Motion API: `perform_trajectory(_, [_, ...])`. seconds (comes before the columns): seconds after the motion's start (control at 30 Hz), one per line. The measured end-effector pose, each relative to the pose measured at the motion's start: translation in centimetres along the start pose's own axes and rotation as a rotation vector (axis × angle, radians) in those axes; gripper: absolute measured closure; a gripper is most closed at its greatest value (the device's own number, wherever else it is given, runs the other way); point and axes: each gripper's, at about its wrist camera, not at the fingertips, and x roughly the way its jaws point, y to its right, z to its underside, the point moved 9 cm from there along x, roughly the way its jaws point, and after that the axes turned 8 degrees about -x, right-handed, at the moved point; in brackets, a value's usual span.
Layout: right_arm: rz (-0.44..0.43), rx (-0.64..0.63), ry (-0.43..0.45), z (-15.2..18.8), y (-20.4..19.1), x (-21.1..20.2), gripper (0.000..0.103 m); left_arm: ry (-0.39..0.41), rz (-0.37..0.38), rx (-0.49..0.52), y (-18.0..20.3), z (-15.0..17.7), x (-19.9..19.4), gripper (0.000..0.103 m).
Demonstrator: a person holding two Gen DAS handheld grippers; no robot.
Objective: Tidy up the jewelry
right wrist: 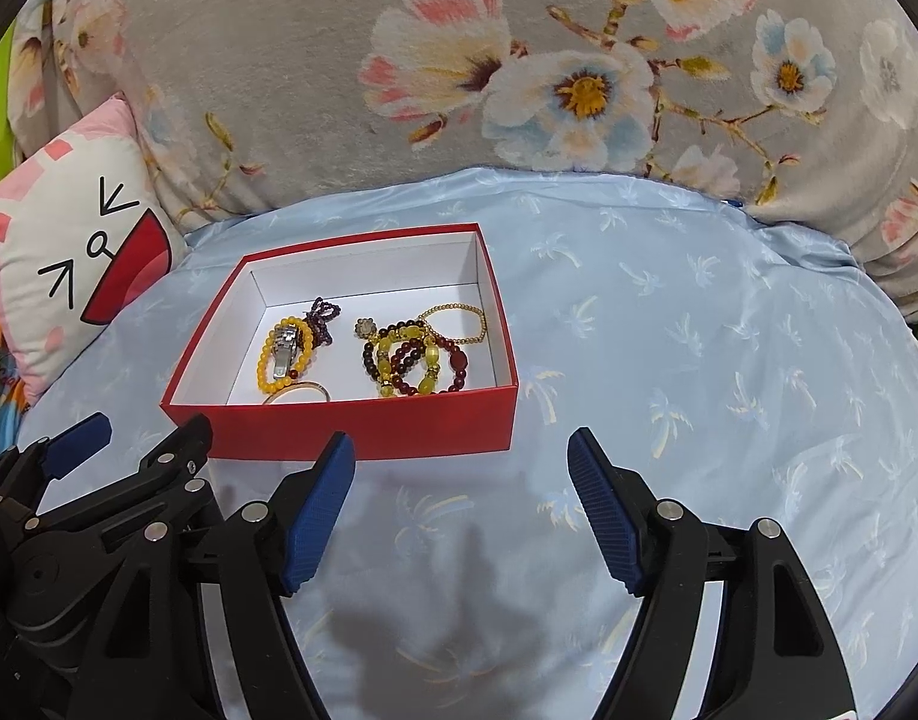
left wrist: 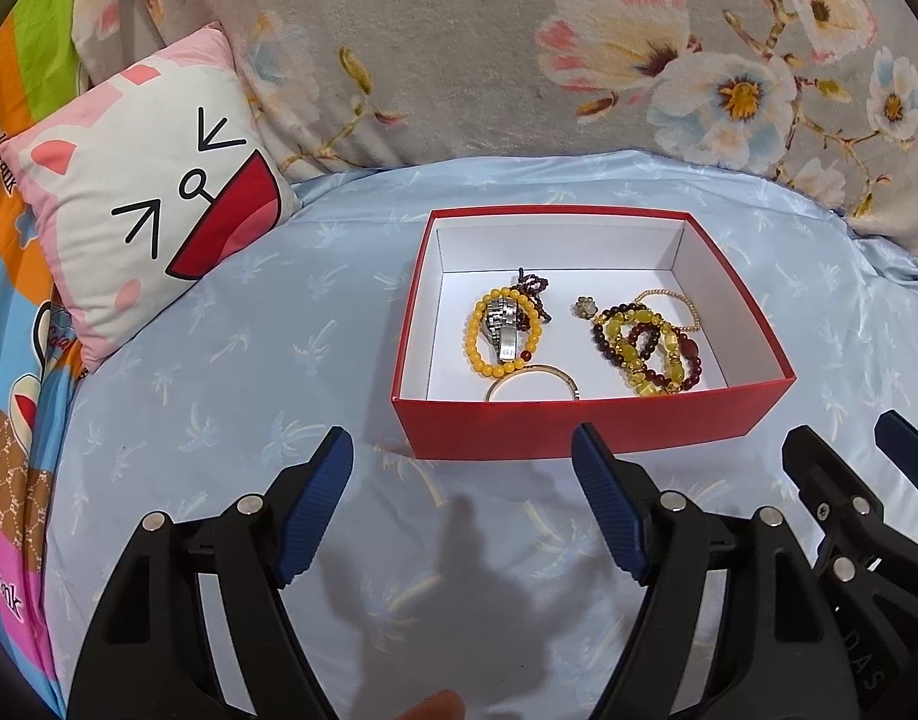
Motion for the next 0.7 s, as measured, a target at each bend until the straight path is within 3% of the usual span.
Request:
perform_trajectory(0.5, [0.007,-0.004,0.001,0.0,-0.01,0.1,0.032,-0.001,-0.001,0.001,-0.04,-0.02,0.0,0.031])
perform_trajectory(0.7, [0.004,-0.002,0.001,-0.05,-0.09,0.17,0.032,0.0,-0.008,-0.006,-0.45,-0.03,0.23,0.027])
